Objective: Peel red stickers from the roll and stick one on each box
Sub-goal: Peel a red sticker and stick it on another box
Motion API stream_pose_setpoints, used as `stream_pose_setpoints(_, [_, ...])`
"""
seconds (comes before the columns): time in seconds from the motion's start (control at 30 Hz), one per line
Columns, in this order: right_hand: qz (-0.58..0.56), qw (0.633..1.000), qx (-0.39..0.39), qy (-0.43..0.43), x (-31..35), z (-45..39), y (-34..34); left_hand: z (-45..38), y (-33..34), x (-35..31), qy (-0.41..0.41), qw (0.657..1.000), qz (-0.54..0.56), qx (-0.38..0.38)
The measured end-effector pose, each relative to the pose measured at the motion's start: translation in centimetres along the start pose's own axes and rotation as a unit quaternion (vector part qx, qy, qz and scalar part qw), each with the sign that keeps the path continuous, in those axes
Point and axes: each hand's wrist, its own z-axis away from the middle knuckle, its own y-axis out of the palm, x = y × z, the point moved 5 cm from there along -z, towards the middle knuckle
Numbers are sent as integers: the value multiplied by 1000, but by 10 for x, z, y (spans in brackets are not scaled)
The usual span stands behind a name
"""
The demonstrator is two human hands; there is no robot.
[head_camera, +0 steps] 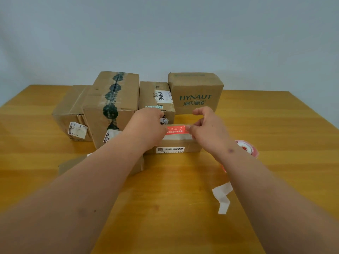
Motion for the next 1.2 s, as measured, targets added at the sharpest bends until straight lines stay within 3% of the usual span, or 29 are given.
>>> stream_pose_setpoints(0.3, [218,976,-1,-20,7,-17,18,-20,13,-12,-5,995,-101,11])
stream_pose_setpoints(0.57, [247,966,-25,-67,11,-21,19,-24,13,-6,-3,997,-74,-34])
stream_pose_setpoints(1.2, [313,946,-5,-83,13,-19,27,-25,15,-1,-15,997,-69,-19])
